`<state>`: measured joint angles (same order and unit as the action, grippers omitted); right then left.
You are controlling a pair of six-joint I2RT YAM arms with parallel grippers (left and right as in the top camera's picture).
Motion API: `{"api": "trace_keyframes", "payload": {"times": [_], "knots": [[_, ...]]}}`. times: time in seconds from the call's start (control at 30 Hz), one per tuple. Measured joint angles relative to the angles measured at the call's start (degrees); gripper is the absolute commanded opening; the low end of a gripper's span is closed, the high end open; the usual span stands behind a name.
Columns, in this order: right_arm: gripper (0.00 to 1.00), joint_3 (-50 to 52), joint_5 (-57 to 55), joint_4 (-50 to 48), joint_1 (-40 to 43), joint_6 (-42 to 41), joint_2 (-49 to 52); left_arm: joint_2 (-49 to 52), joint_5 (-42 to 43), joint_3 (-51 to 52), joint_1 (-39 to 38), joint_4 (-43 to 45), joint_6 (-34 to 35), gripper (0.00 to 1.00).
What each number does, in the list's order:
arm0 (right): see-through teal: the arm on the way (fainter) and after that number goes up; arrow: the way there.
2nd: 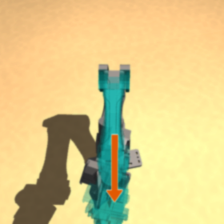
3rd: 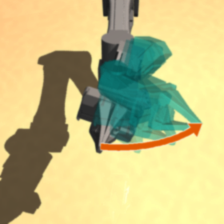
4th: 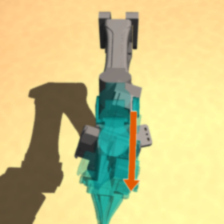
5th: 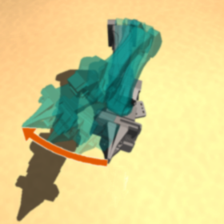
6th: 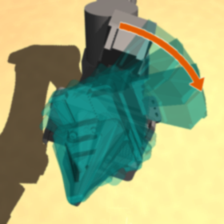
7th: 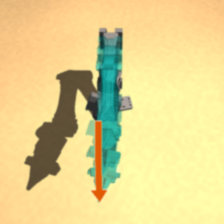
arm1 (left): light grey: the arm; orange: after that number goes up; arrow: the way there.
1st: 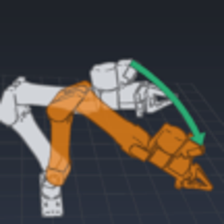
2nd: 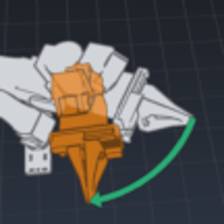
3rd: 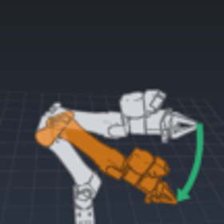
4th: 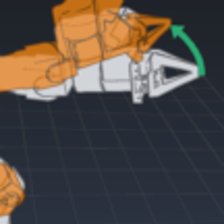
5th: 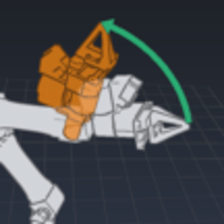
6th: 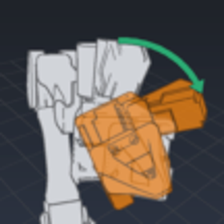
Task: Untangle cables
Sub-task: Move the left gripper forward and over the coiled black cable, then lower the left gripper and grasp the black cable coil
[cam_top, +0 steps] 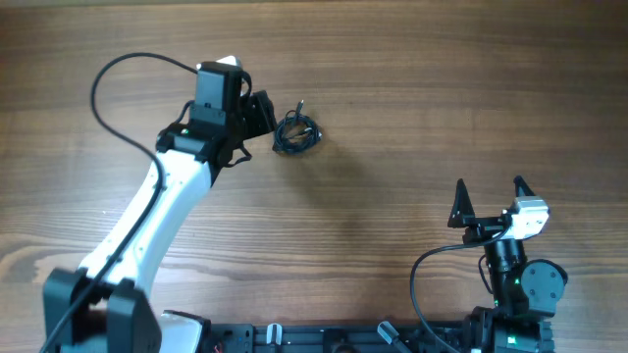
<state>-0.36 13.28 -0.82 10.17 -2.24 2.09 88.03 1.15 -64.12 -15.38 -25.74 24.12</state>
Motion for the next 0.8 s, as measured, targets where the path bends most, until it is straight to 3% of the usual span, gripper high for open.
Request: {"api": "trace_keyframes", "payload": {"times": [0.13, 0.27, 0.6, 0.8], "knots": [[1.0, 0.0, 0.0, -0.02, 0.0, 0.02, 0.0, 4.68, 0.0, 0.02, -0.2, 2.99, -3.58, 0.47], [1.0, 0.0, 0.0, -0.02, 0.0, 0.0, 0.0, 8.7, 0.24, 0.0, -1.64, 8.9, -7.8, 0.37], [1.0, 0.0, 0.0, -0.02, 0.0, 0.0, 0.0, 18.29, 0.42, -0.02, -2.89, 15.52, -10.56, 0.38], [1.0, 0.0, 0.0, 0.0, 0.0, 0.0, 0.0, 21.35, 0.39, -0.02, -2.89, 16.15, -10.93, 0.17]]}}
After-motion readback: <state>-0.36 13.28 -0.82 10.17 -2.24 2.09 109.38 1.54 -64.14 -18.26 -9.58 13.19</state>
